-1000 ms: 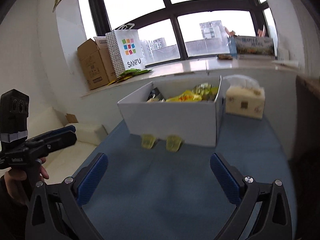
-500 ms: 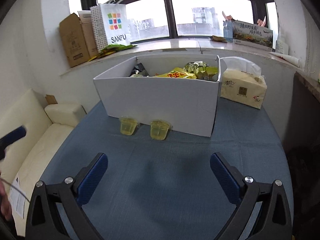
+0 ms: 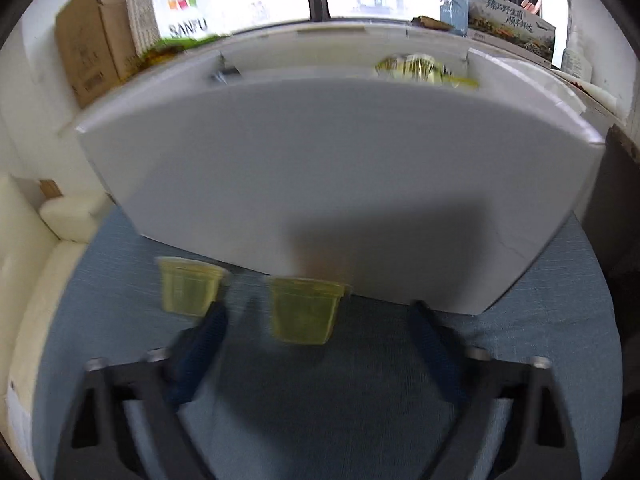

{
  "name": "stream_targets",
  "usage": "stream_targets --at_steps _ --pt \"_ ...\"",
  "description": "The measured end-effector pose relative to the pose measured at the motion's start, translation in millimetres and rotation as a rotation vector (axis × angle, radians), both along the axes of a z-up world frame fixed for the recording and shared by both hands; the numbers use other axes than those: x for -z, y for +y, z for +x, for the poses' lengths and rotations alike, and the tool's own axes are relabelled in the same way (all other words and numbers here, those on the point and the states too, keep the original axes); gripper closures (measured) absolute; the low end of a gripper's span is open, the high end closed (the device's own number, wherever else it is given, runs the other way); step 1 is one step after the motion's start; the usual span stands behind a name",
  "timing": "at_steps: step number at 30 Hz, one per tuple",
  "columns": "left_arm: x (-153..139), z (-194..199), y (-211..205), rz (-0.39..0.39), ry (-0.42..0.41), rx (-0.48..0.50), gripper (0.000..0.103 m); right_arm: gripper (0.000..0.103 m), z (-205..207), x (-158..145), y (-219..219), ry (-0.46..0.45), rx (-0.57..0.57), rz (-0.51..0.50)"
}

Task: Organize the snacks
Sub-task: 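Grasp a yellow jelly cup with the right gripper, then grasp the other jelly cup with the left gripper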

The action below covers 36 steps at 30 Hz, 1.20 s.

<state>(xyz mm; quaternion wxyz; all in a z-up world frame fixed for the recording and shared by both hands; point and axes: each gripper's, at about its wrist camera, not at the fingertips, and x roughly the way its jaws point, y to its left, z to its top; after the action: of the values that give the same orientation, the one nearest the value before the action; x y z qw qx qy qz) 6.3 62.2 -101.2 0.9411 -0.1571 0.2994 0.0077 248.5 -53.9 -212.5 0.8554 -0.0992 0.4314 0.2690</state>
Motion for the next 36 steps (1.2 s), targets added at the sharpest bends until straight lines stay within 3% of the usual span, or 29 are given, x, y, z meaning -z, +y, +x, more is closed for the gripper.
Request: stream_targets --at_steps 1,2,3,4,7,16,24,32,36 --pt "1 0 1 -0.002 0.003 -0.002 0.000 0.043 1 3 2 0.007 -0.004 -0.009" --pt "3 0 3 -0.005 0.005 -0.004 0.000 0.046 0 4 3 0.000 -0.010 -0.014" --pt "3 1 4 -0.008 0.010 -0.005 0.000 0.062 -2 4 4 -0.008 -0.026 -0.017" --pt "5 2 5 -0.009 0.016 -0.009 0.000 0.067 -4 4 4 -0.013 -0.030 -0.017" --pt "8 5 8 -0.013 0.027 -0.010 0.000 0.068 -5 1 -8 0.031 -0.028 0.052" --pt "23 27 14 -0.038 0.079 -0.003 0.000 0.068 -40 -24 -60 0.003 -0.095 0.188" --pt "44 94 15 -0.065 0.163 0.026 0.000 0.068 -69 -50 -103 -0.035 -0.103 0.292" --pt "63 178 6 0.068 0.260 -0.028 0.000 0.068 -97 -64 -139 -0.072 -0.081 0.330" --pt "76 206 8 0.079 0.298 -0.055 0.001 0.068 -105 -70 -149 -0.099 -0.076 0.328"
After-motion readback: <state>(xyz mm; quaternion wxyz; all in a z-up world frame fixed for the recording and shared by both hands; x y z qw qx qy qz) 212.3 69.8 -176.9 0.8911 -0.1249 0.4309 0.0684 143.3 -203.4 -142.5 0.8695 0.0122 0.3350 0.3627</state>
